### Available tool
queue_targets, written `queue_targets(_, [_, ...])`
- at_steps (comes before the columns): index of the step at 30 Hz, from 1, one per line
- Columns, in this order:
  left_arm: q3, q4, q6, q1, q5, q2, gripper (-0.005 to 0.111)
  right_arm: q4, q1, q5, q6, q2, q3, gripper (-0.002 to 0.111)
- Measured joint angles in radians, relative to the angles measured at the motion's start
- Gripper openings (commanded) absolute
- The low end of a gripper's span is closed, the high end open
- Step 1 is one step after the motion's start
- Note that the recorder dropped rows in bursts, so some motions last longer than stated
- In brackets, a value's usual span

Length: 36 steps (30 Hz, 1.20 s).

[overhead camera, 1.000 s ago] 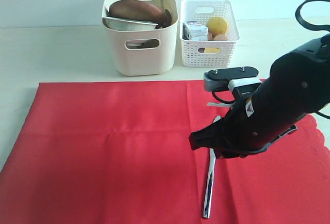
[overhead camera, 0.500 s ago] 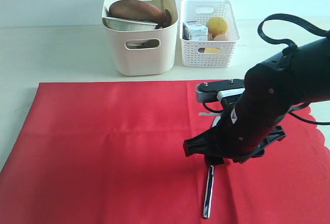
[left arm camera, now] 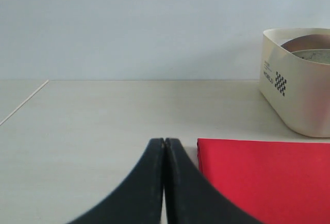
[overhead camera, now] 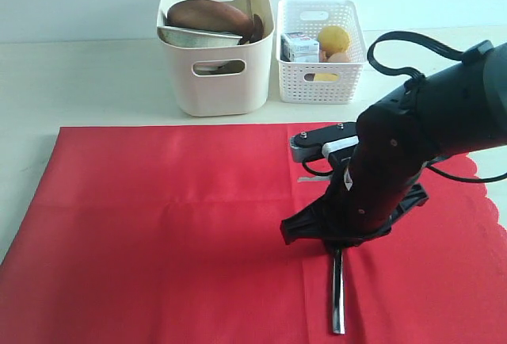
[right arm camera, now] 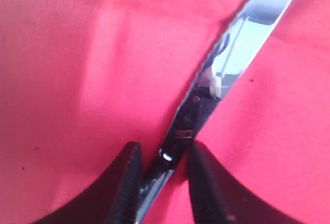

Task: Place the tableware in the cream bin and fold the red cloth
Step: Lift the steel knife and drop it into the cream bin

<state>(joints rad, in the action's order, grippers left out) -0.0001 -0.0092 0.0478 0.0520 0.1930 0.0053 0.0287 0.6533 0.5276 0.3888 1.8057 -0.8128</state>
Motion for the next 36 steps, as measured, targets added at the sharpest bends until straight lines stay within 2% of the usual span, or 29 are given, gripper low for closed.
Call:
queue_targets(6, [0.0, 0.0, 0.0, 0.0, 0.0, 0.0, 0.003, 0.024, 0.0, 0.012, 0.0, -0.002, -0.002, 0.009])
queue_targets(25, [0.0, 0.0, 0.0, 0.0, 0.0, 0.0, 0.003, 0.074, 0.0, 0.023, 0.0, -0.031, -0.002, 0.009])
queue_targets(30, [0.0, 0.0, 0.0, 0.0, 0.0, 0.0, 0.003, 0.074, 0.0, 0.023, 0.002, -0.031, -0.002, 0.001])
queue_targets(36, [0.0, 0.0, 0.0, 0.0, 0.0, 0.0, 0.003, 0.074, 0.0, 0.066, 0.004, -0.051, -0.002, 0.0])
